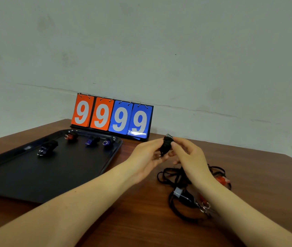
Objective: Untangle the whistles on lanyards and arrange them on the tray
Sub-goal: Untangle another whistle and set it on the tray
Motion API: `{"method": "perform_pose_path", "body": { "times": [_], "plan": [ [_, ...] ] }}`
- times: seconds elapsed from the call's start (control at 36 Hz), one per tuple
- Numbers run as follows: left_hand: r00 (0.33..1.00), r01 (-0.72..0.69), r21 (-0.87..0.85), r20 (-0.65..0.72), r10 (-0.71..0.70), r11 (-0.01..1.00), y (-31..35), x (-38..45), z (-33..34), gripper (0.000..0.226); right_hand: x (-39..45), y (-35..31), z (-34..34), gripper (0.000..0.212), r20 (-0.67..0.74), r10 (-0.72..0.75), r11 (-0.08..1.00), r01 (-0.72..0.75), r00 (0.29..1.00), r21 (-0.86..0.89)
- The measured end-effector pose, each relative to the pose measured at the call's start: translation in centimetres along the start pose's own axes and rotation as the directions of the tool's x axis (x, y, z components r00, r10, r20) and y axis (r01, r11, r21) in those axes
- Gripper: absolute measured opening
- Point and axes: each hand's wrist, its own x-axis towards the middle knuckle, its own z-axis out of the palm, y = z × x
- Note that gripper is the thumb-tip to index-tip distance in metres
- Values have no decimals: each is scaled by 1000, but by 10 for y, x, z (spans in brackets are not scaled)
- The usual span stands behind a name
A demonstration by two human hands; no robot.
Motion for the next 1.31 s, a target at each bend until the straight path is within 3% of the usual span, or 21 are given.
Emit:
{"method": "perform_pose_path", "body": {
  "times": [0.14,0.33,0.42,0.56,0.61,0.72,0.78,0.89,0.97,1.17,1.31],
  "plan": [
    [999,2,112,-35,2,994,-3,2,-2,20,-2,-1,2,30,56,9,999,-11,998,38],
    [998,-30,53,-58,33,998,-5,4,-6,24,0,0,0,33,21,57,995,-59,998,77],
    [995,-42,129,-82,53,991,-2,0,-5,24,-1,-2,-1,30,31,116,983,-119,993,139],
    [947,-25,317,-297,124,948,1,-9,-5,15,-13,-11,-5,27,19,226,938,-223,974,266],
    [928,-23,439,-324,182,898,7,-11,-5,8,-16,-20,-5,28,21,245,932,-241,969,270],
    [913,-53,485,-330,239,873,37,-16,-3,15,-16,-39,-1,27,59,262,933,-268,963,239],
    [914,-62,580,-294,280,812,55,-24,-10,17,-15,-49,3,25,94,267,913,-283,959,295],
    [900,-50,849,-190,392,525,88,-55,-50,16,-17,-70,27,21,193,274,903,-321,942,284],
    [875,60,912,-244,418,406,110,-76,-94,14,-17,-79,53,21,270,277,902,-347,922,258],
    [740,312,891,-446,503,330,143,-138,-199,23,-12,-84,142,19,303,299,939,-336,905,78],
    [745,427,846,-530,405,320,140,-170,-250,25,-1,-80,197,18,259,302,953,-297,918,-59]
  ]
}}
